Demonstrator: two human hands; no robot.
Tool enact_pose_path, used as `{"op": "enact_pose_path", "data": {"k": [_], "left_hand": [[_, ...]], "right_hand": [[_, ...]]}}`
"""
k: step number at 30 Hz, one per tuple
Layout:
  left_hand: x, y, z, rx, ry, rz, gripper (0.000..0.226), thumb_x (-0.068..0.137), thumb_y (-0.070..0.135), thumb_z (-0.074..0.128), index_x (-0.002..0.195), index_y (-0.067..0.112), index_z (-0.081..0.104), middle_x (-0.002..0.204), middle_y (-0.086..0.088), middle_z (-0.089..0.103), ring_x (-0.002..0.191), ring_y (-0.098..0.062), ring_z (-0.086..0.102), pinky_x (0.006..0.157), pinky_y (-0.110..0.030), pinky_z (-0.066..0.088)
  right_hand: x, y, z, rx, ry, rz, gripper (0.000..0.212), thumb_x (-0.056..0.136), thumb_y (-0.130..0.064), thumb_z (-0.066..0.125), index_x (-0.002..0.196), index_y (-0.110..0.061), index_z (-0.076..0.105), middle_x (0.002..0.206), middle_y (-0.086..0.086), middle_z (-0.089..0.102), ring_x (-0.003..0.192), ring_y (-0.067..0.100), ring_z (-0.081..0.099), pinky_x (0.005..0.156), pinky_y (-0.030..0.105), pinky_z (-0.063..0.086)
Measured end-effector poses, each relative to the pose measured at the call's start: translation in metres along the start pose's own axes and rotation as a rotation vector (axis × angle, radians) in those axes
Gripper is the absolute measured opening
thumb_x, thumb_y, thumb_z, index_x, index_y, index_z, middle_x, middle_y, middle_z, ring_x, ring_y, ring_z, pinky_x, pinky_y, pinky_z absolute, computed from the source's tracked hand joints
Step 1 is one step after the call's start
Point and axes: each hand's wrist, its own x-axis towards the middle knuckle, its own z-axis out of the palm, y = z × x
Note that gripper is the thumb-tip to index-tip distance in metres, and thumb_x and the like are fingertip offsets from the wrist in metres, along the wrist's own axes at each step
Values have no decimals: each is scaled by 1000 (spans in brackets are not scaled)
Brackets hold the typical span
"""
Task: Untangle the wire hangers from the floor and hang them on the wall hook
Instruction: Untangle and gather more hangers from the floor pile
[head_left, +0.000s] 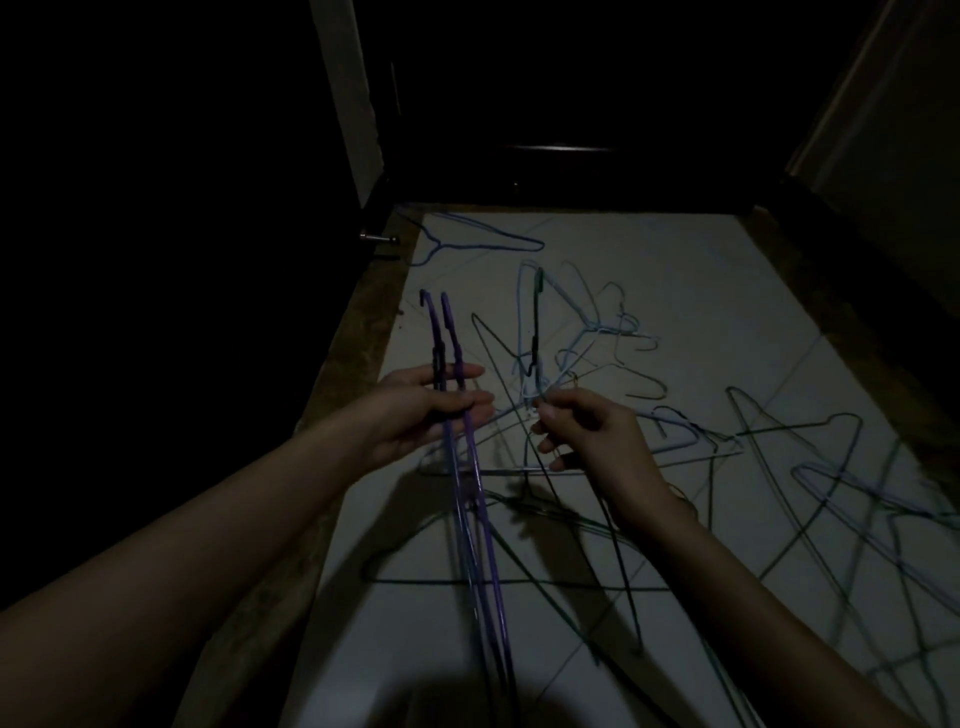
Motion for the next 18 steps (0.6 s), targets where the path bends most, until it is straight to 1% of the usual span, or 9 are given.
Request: {"op": "enact_pose_path", "data": {"k": [2,6,8,10,12,13,14,16,18], "left_hand": [[-1,-3,9,4,-36,-18,30,88,-14,46,101,9,61,94,-19,68,82,-21,68,64,-23,58],[-1,-9,21,33,-75,-28,38,85,-15,51,107,14,60,101,-20,67,85,-22,69,65,-24,58],[0,-11,23,64,-86,-25,42,85,-15,51,113,14,59,107,-20,66,91,-23,67,64,-24,58],[1,-12,25,52,-101,-26,38,86,-14,50,110,14,60,107,-18,66,92,-23,67,66,-24,58],[1,-14,25,1,-119,-31,33,87,-13,49,104,12,62,103,-16,67,90,-21,67,68,-24,58],[3,-14,25,-19,-121,-24,31,87,-12,49,103,11,63,100,-15,68,88,-20,67,68,-24,58],[4,-15,25,-28,-120,-17,31,88,-12,48,102,11,63,98,-13,69,87,-19,68,69,-23,58],[4,-16,24,-35,-122,-10,30,89,-12,46,101,10,63,94,-11,69,87,-19,67,69,-23,58],[3,-16,25,-33,-136,-2,31,88,-14,46,101,10,62,95,-11,69,87,-19,67,71,-23,58]], "right_hand": [[-1,4,1,-43,-19,6,8,90,-7,56,95,-10,61,78,9,61,58,11,56,48,18,47],[-4,8,2,-145,-58,-41,5,85,-8,62,84,-13,64,71,0,61,52,-3,56,48,11,43],[-5,8,1,-214,-47,-97,18,82,-10,66,72,-23,62,67,-5,61,53,-6,56,49,9,41],[-5,8,0,-317,-23,-153,24,81,-12,68,68,-30,59,65,-13,59,58,-8,56,52,8,41],[-5,9,-1,-425,-13,-198,16,81,-16,69,72,-28,62,68,-17,60,65,-10,56,58,8,42],[-5,10,-1,-467,-13,-210,8,81,-19,68,77,-25,66,71,-16,62,68,-8,56,61,11,43],[-5,10,0,-506,-11,-217,1,81,-22,68,82,-22,68,76,-12,65,71,-4,57,66,18,45],[-4,12,0,-541,-1,-219,9,81,-25,68,88,-19,70,83,-5,68,76,6,58,70,29,47],[-2,12,0,-531,-1,-219,8,81,-26,68,87,-20,68,82,-3,67,75,9,58,69,32,47]]}}
